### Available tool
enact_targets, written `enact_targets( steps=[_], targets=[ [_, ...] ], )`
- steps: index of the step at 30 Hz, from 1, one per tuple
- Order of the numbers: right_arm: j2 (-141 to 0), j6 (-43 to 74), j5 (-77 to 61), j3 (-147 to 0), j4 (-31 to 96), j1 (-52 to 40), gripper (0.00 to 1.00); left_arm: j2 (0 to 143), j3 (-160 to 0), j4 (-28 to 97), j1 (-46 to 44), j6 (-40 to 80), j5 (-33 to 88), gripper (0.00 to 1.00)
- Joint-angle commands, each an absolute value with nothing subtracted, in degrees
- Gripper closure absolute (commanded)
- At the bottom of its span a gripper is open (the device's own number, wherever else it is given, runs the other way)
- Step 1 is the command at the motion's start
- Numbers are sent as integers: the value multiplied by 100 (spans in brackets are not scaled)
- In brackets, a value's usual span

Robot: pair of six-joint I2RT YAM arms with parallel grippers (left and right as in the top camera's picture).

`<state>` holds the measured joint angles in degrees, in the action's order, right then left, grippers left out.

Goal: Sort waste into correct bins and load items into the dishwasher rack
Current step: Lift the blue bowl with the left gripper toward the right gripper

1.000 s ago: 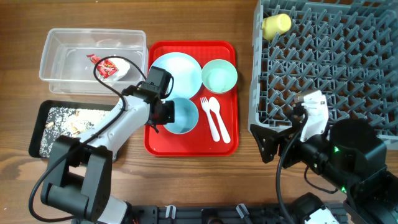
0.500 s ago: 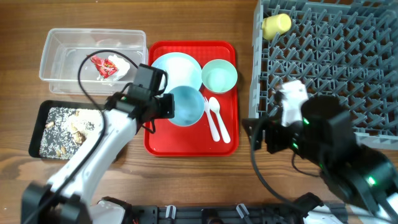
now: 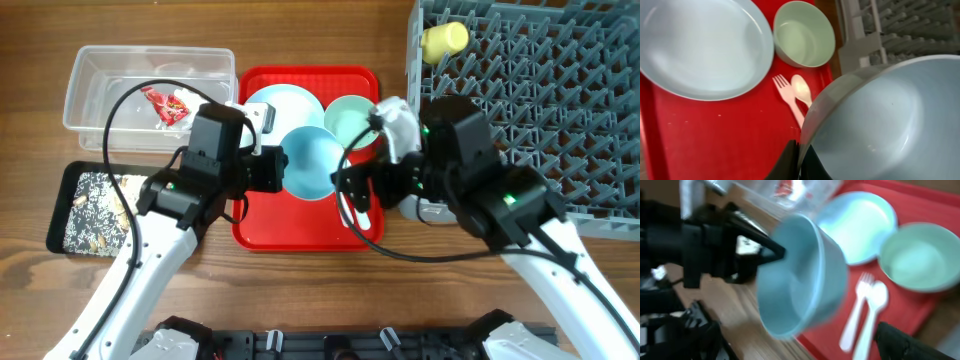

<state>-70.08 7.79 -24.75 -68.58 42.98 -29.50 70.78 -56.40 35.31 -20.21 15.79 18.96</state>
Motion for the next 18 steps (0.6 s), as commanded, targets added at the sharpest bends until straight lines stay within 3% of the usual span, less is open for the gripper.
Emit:
enact_targets(
  steps=[1, 10, 18],
  targets=[
    [-7131, 447, -2934, -6851, 4112, -2961, 0, 6969, -5614, 3485, -2034, 1564, 2530, 96],
    [-7179, 447, -2392, -6851, 4119, -2954, 0, 6947, -5614, 3236, -2034, 1568, 2899, 96],
    [-7179, 661, -2729, -6849, 4145, -2803, 0, 6713, -5614, 2947, -2034, 1577, 3129, 96]
  ],
)
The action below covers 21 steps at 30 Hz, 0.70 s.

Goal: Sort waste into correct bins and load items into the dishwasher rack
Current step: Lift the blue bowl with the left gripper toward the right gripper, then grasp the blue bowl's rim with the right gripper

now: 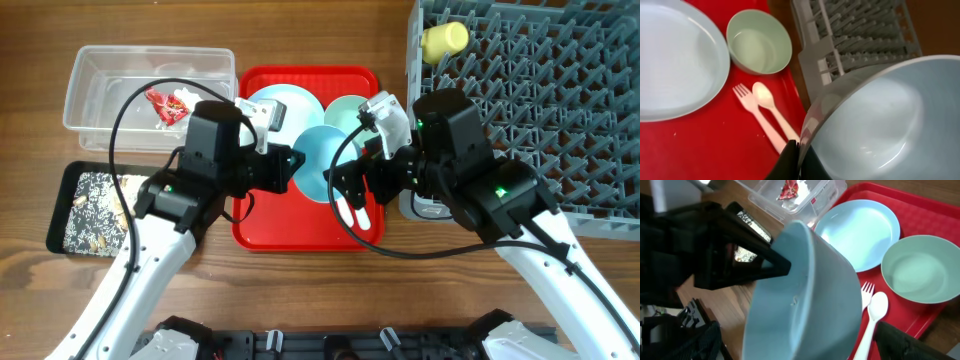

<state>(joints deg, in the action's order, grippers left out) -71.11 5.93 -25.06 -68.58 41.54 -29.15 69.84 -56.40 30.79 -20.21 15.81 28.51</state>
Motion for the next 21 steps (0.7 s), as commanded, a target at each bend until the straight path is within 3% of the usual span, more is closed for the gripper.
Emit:
enact_targets(
  steps=[1, 15, 21],
  targets=[
    [-7179, 663, -2910, -6849, 4128, -2770, 0, 6683, -5614, 2928, -2034, 1577, 3129, 96],
    [-7179, 773, -4215, -6849, 3695, -2692, 0, 6632, -5614, 2718, -2034, 1592, 3428, 96],
    [-7179, 816, -4250, -6849, 3708, -2692, 16, 6632, -5614, 2655, -2034, 1594, 3428, 96]
  ],
)
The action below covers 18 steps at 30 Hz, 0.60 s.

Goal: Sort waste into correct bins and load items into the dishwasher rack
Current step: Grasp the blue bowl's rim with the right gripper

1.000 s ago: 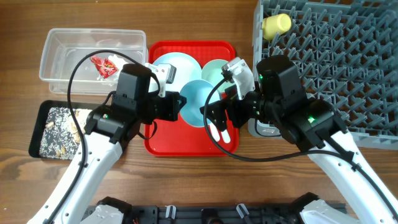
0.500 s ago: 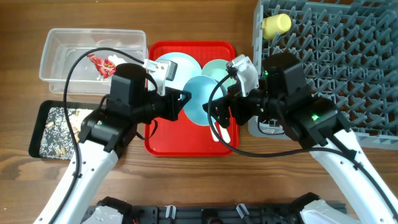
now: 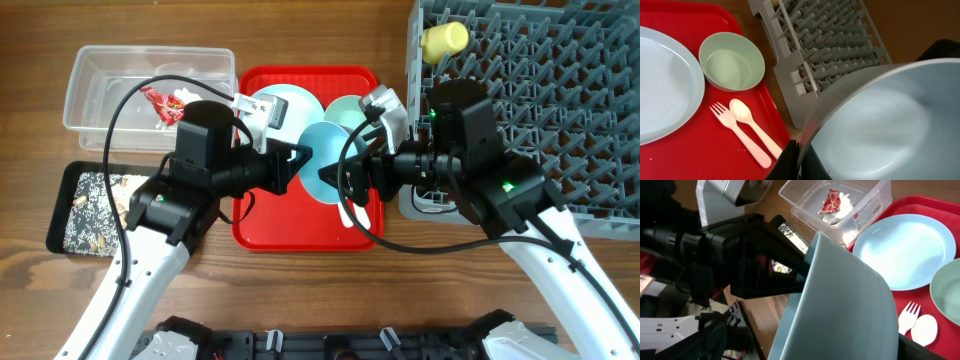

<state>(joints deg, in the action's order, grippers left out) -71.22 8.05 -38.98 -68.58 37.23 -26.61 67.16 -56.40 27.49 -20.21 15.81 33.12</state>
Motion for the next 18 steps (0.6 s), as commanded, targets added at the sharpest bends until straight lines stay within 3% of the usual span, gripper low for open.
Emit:
enact_targets(
  steps=[1, 4, 15, 17, 18],
  targets=[
    [-7179, 816, -4250, -6849, 3708, -2692, 20, 6632, -5614, 2637, -2034, 1594, 3428, 96],
    [-7179, 816, -4230, -6849, 3708, -2692, 34, 6632, -5614, 2628, -2034, 1597, 3428, 96],
    [-7179, 919, -3990, -6849, 3710, -2692, 45, 6632, -5614, 2617, -2034, 1594, 3426, 96],
    [-7179, 921, -3990, -6849, 3710, -2692, 46, 6630, -5614, 2596, -2034, 1594, 3428, 86],
    [-7179, 921, -3990, -6849, 3710, -2692, 46, 6630, -5614, 2587, -2034, 1594, 3426, 75]
  ],
)
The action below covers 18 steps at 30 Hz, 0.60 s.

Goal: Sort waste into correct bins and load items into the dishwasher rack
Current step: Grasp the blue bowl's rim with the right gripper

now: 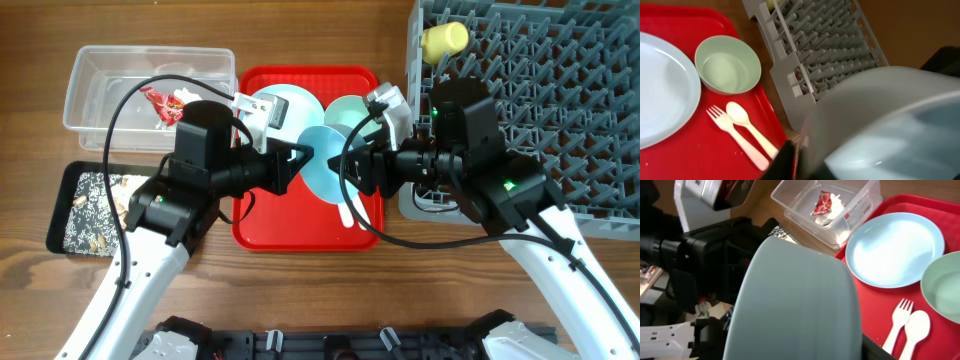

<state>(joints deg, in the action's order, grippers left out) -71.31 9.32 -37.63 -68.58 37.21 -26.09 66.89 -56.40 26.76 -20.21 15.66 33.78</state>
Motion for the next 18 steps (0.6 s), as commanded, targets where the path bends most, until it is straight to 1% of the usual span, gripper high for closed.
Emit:
enact_targets(
  steps=[1, 2, 3, 4, 5, 7, 8, 12, 14, 18],
  targets=[
    [-7179, 919, -3990, -6849, 3710, -2692, 48, 6630, -5614, 2576, -2034, 1597, 3428, 69],
    [-7179, 921, -3990, -6849, 3710, -2692, 49, 6630, -5614, 2567, -2034, 1597, 3428, 65],
    [-7179, 921, -3990, -6849, 3710, -2692, 52, 6630, -5614, 2561, -2034, 1597, 3428, 55],
    [-7179, 919, -3990, -6849, 3710, -2692, 52, 6630, -5614, 2550, -2034, 1597, 3428, 45],
    [-7179, 919, -3990, -6849, 3710, -2692, 53, 6630, -5614, 2541, -2034, 1599, 3428, 40],
    [-7179, 919, -3988, -6849, 3710, -2692, 55, 6630, -5614, 2495, -2034, 1682, 3426, 37],
    [-7179, 919, -3988, -6849, 3710, -2692, 55, 6630, -5614, 2453, -2034, 1706, 3428, 32],
    [-7179, 921, -3916, -6849, 3708, -2692, 60, 6630, -5614, 2388, -2034, 1704, 3426, 30],
    [-7179, 926, -3697, -6851, 3710, -2692, 59, 6630, -5614, 2362, -2034, 1704, 3426, 26],
    [-7179, 947, -3199, -6851, 3710, -2692, 59, 6552, -5616, 2241, -2034, 1704, 3428, 24]
  ],
)
